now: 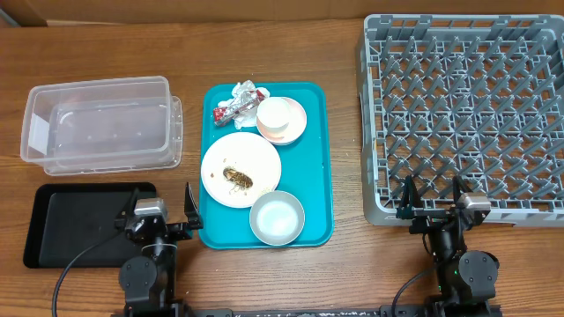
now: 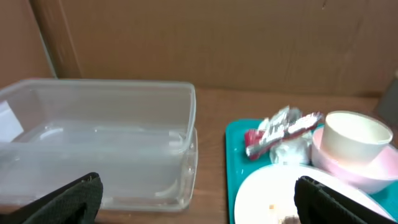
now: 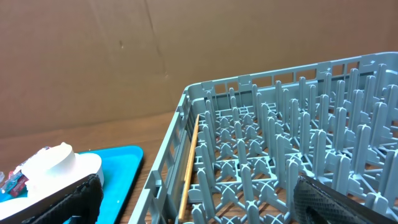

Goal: Sort waste into correct bins and load items into the dishwasher

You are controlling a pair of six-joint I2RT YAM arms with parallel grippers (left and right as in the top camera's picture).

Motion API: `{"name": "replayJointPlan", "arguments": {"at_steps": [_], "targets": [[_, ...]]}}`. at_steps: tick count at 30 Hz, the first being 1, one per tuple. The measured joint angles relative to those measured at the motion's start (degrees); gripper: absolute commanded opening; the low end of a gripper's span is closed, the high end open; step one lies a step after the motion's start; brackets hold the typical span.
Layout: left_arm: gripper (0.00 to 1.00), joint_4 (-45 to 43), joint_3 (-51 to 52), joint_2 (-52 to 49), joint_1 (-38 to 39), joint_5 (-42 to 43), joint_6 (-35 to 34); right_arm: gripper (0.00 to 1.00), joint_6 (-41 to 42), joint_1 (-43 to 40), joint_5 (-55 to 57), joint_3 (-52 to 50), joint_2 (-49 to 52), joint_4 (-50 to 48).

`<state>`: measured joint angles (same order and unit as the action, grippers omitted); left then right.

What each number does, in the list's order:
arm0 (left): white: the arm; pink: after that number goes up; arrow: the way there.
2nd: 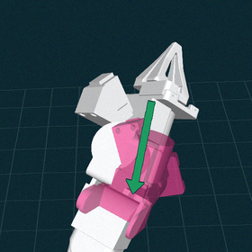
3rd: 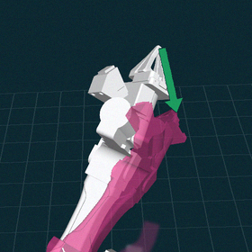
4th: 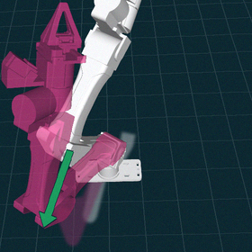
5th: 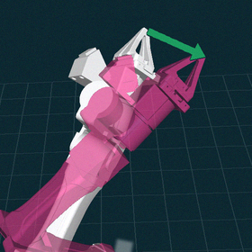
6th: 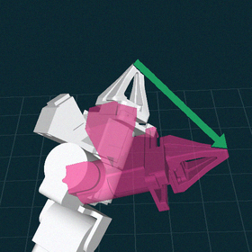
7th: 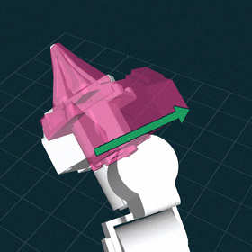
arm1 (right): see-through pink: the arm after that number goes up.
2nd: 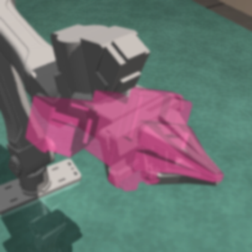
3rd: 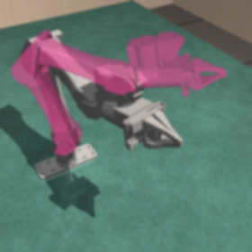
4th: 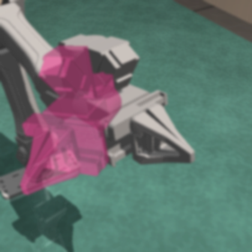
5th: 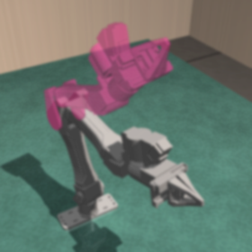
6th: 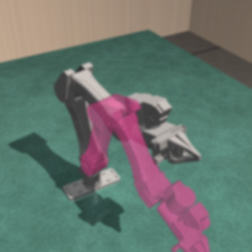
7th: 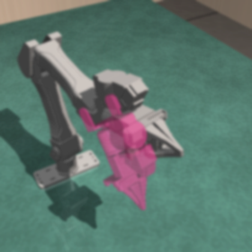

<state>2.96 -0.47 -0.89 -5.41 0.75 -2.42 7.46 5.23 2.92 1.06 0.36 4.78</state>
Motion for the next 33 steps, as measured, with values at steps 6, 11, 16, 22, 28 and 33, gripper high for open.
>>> {"name": "replayJointPlan", "arguments": {"at_steps": [6, 11, 16, 22, 28, 33], "targets": [[1.0, -5.73, 0.0, 0.02, 0.0, 14.56, -14.1, 1.0, -0.02, 0.0, 0.02, 0.0, 0.0, 0.0], [1.0, -12.0, 0.0, 0.02, 0.0, 26.36, -28.57, 1.0, -0.02, 0.0, 0.0, 0.0, 0.0, 0.02], [1.0, -24.06, 0.0, 0.02, 0.0, 31.45, -35.5, 1.0, -0.02, 0.0, 0.02, 0.0, 0.0, 0.02], [1.0, -20.81, -4.37, -1.4, 0.0, 32.48, -37.55, 1.0, -0.02, 0.0, 0.0, 0.0, 0.0, -0.02], [1.0, -5.03, -24.74, -17.38, 0.0, 31.17, -28.2, 1.0, -0.02, 0.0, 0.0, 0.0, 0.0, 0.04], [1.0, 14.29, -48.17, -39.19, 0.02, 32.26, -18.45, 1.0, -0.02, 0.0, 0.02, 0.0, 0.0, -0.02]]}}
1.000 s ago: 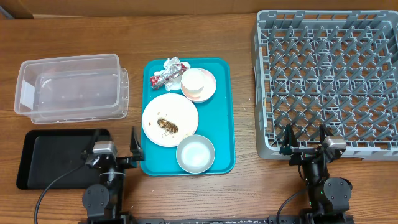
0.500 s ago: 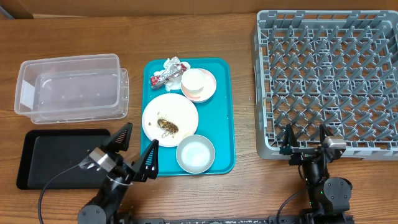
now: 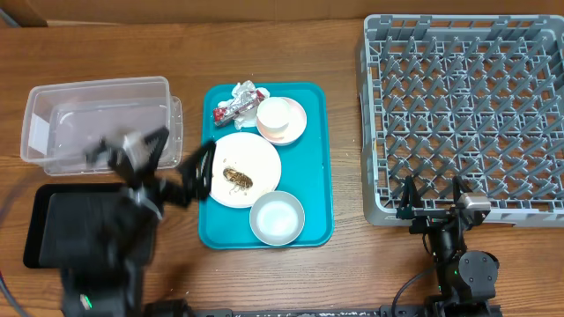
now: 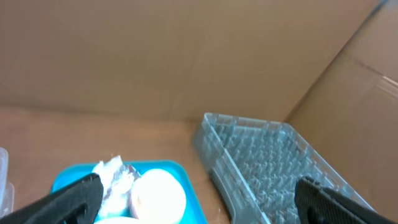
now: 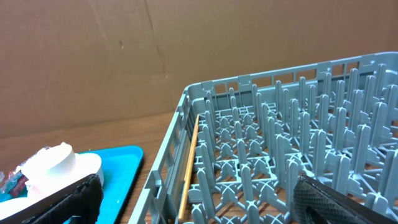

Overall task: Sort waste into correct bins and load items into the dishwasher
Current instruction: 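Reach the left gripper to the red-and-silver wrapper on the teal tray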

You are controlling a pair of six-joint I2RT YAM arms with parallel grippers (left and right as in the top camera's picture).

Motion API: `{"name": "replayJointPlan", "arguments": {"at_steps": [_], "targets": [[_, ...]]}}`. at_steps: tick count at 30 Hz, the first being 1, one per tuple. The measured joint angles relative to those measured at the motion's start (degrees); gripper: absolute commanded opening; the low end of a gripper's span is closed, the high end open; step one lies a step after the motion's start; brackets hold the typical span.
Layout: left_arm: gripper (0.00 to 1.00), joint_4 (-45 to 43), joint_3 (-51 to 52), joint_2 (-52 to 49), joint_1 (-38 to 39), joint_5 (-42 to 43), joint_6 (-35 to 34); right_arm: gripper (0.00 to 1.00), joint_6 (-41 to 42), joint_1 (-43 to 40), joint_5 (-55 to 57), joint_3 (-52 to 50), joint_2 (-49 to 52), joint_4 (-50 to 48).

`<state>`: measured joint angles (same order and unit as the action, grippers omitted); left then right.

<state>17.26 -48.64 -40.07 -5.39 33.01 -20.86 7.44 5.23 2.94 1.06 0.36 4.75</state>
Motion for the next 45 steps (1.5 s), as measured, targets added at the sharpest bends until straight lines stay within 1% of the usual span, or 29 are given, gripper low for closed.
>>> {"name": "replayJointPlan", "arguments": {"at_steps": [3, 5, 7, 10, 13, 14, 15, 18, 22, 26, 32, 37, 41, 45], "targets": [[1.0, 15.87, -16.0, -14.67, 0.0, 1.14, 4.98, 1.0, 0.0, 0.0, 0.0, 0.0, 0.02, 0.0], [1.0, 23.67, -24.35, -22.43, 0.0, 1.51, 6.93, 1.0, -0.02, 0.0, 0.0, 0.0, 0.0, 0.09], [1.0, 29.42, -31.39, -28.87, 0.0, 1.77, 8.04, 1.0, -0.02, 0.0, -0.02, 0.0, 0.0, 0.07], [1.0, 31.36, -39.34, -36.72, 0.0, 3.43, 8.41, 1.0, 0.0, -0.02, 0.0, 0.0, 0.02, 0.0], [1.0, 31.63, -43.19, -41.2, 0.22, 4.9, 10.45, 1.0, -0.02, 0.0, -0.02, 0.0, 0.0, 0.04], [1.0, 32.74, -44.33, -42.51, 0.7, 3.58, 11.06, 1.0, -0.02, 0.0, -0.02, 0.0, 0.02, 0.04], [1.0, 34.64, -45.97, -44.65, 1.88, -0.33, 12.35, 1.0, -0.02, -0.02, 0.0, 0.0, 0.0, 0.04], [1.0, 37.9, -48.04, -48.17, 5.75, -8.94, 16.41, 1.0, 0.0, 0.0, 0.0, 0.0, 0.02, 0.04], [1.0, 37.48, -48.37, -52.48, 12.31, -19.91, 21.4, 1.0, -0.02, -0.02, 0.0, 0.0, 0.0, 0.04], [1.0, 36.79, -48.39, -56.39, 16.06, -26.27, 23.74, 1.0, -0.02, 0.0, 0.0, 0.0, 0.0, 0.0], [1.0, 37.51, -48.5, -61.37, 16.55, -29.68, 25.83, 1.0, -0.02, -0.02, 0.0, 0.0, 0.0, 0.02], [1.0, 38.05, -48.59, -67.17, 16.55, -30.84, 29.77, 1.0, 0.0, -0.02, -0.02, 0.0, 0.02, 0.04], [0.93, 37.99, -48.59, -71.54, 16.68, -31.26, 36.17, 1.0, 0.0, -0.02, -0.02, 0.0, 0.0, 0.0], [0.91, 36.15, -48.61, -74.44, 16.85, -32.85, 39.58, 1.0, 0.0, 0.0, -0.02, 0.0, 0.0, 0.04]]}}
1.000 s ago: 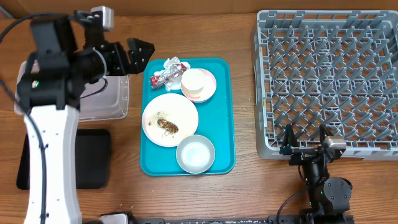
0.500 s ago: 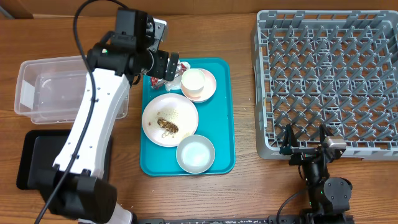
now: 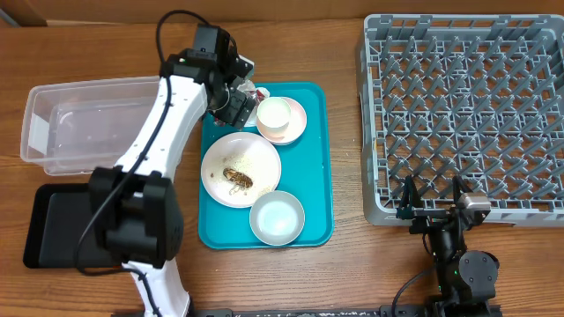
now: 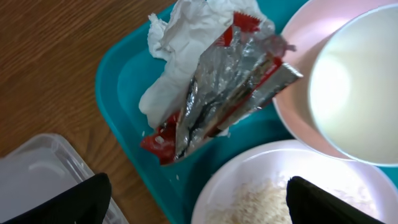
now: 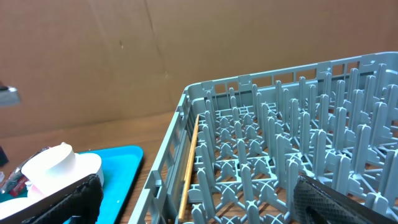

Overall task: Sort waste into correct bins and load items into the dishwasher
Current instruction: 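Reach the left gripper to the red-and-silver wrapper on the teal tray, then grasp the red-and-silver wrapper with the left gripper and lift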

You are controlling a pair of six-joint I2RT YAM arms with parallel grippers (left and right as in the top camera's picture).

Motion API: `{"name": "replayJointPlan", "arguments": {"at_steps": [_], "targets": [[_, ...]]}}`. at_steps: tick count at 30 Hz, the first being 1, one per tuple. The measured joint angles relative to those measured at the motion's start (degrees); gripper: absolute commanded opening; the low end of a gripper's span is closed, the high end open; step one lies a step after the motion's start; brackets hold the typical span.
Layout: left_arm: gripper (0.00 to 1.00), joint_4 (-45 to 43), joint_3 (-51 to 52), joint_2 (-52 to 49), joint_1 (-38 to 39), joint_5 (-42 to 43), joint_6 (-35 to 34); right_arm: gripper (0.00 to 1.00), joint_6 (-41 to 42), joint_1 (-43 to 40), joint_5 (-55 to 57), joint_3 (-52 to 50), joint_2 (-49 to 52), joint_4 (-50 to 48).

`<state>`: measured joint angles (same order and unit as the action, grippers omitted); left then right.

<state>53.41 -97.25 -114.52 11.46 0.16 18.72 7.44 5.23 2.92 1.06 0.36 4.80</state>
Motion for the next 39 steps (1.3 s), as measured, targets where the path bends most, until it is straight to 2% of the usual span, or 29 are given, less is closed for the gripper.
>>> {"name": "replayJointPlan", "arguments": {"at_steps": [9, 12, 13, 14, 24, 27, 30, 33, 36, 37, 39], "targets": [[0.91, -4.35, 0.0, -7.74, 0.09, -1.44, 2.4, 1.0, -0.02, -0.02, 0.0, 0.0, 0.0, -0.04], [0.86, -6.38, 0.0, -9.33, 0.09, -1.57, 2.71, 1.0, 0.0, -0.02, 0.02, 0.0, 0.02, -0.02], [0.76, -7.26, 0.0, -9.7, 0.09, -1.75, 2.75, 1.0, -0.02, 0.0, 0.02, 0.0, 0.0, 0.0], [0.73, -7.82, 0.0, -9.92, 0.09, -1.75, 2.82, 1.0, -0.02, 0.0, 0.0, 0.0, 0.0, 0.0], [0.66, -10.19, -0.31, -10.12, 0.09, -1.95, 3.06, 1.0, 0.0, 0.0, 0.0, 0.0, 0.0, 0.0], [0.53, -10.16, -0.31, -10.14, 0.09, -1.97, 2.58, 1.0, -0.02, -0.02, 0.02, 0.0, 0.0, -0.04], [0.51, -10.16, -0.31, -10.14, 0.09, -1.97, 2.45, 1.0, 0.0, 0.0, 0.0, 0.0, 0.02, -0.02], [0.4, -10.16, -0.31, -10.14, 0.09, -1.95, 1.81, 1.0, -0.02, 0.0, 0.0, 0.0, 0.02, -0.02], [0.37, -10.16, -0.31, -10.14, 0.09, -1.95, 1.27, 1.0, 0.0, 0.0, 0.02, 0.0, 0.0, -0.02], [0.31, -10.16, -0.31, -10.12, 0.09, -1.97, 1.14, 1.0, 0.0, 0.0, 0.02, 0.0, 0.02, -0.02], [0.27, -10.16, -0.31, -10.12, 0.09, -1.99, 0.63, 1.0, 0.0, -0.02, 0.02, 0.0, 0.02, 0.0]]}}
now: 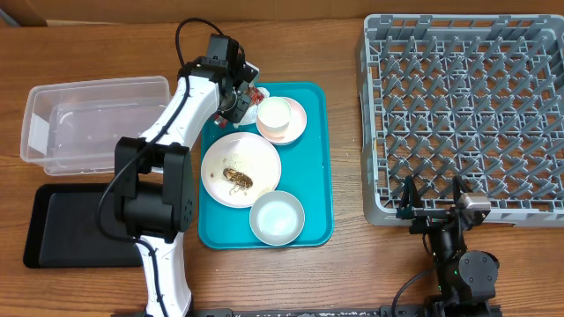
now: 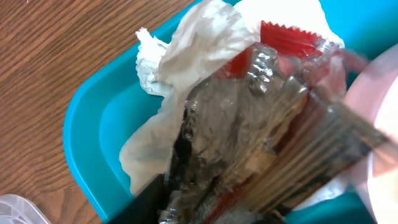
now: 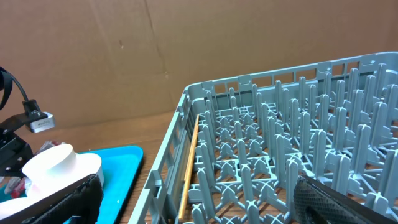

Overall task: Sort waste into correct bins and load items into the dishwasher
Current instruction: 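Grasp the red-and-silver wrapper with the left gripper and lift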

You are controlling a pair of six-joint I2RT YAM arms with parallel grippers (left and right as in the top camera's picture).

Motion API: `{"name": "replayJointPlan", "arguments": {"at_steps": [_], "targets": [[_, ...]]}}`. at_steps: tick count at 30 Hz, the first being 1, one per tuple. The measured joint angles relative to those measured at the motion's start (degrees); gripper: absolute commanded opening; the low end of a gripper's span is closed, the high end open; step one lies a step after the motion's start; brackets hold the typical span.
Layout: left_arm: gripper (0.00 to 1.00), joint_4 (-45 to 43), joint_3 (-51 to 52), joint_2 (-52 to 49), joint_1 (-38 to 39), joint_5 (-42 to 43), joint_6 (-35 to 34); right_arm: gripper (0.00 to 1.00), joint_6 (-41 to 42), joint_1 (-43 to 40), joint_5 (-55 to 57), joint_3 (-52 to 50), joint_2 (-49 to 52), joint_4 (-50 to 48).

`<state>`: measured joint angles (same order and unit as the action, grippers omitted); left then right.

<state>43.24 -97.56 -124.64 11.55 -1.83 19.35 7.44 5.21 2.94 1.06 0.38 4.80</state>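
Observation:
A crumpled red and silver wrapper [image 2: 249,124] lies with a white napkin [image 2: 186,56] at the far left corner of the teal tray [image 1: 313,176]. My left gripper [image 1: 240,97] is down on that corner, its fingers [image 2: 149,199] shut on the wrapper. Also on the tray are a white cup [image 1: 275,113] in a pink bowl [image 1: 297,121], a plate with food scraps [image 1: 240,167] and a white bowl [image 1: 277,217]. My right gripper [image 1: 434,207] rests open at the near edge of the grey dish rack [image 1: 463,114].
A clear plastic bin [image 1: 97,123] stands left of the tray, and a black tray [image 1: 84,224] lies in front of it. One wooden chopstick [image 3: 189,165] leans along the rack's left wall. Cardboard walls close off the back of the table.
My left gripper has dropped from just above the wrapper onto it, and its fingers have come in from wide open to gripping the wrapper. The right arm has not moved.
Both arms first rested at the table's near edge, grippers open. The left arm then rose over the black tray, was later open above the wrapper at the tray's far left corner, and now grips it. The right arm stayed still throughout.

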Motion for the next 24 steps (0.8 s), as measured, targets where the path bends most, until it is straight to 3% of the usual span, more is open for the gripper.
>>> {"name": "replayJointPlan", "arguments": {"at_steps": [6, 17, 24], "targets": [[0.14, 0.09, 0.0, 0.68, 0.0, 0.52, -1.66, 1.0, 0.0, 0.02, -0.02, 0.0, -0.02, -0.02], [0.04, 1.92, -0.11, 6.54, 0.0, 3.37, -3.87, 1.0, 0.0, 0.0, 0.0, 0.0, -0.02, -0.02], [0.18, 4.59, -0.13, 9.42, 0.0, 3.56, -6.36, 1.0, 0.0, 0.0, -0.02, 0.0, -0.02, -0.02]]}}
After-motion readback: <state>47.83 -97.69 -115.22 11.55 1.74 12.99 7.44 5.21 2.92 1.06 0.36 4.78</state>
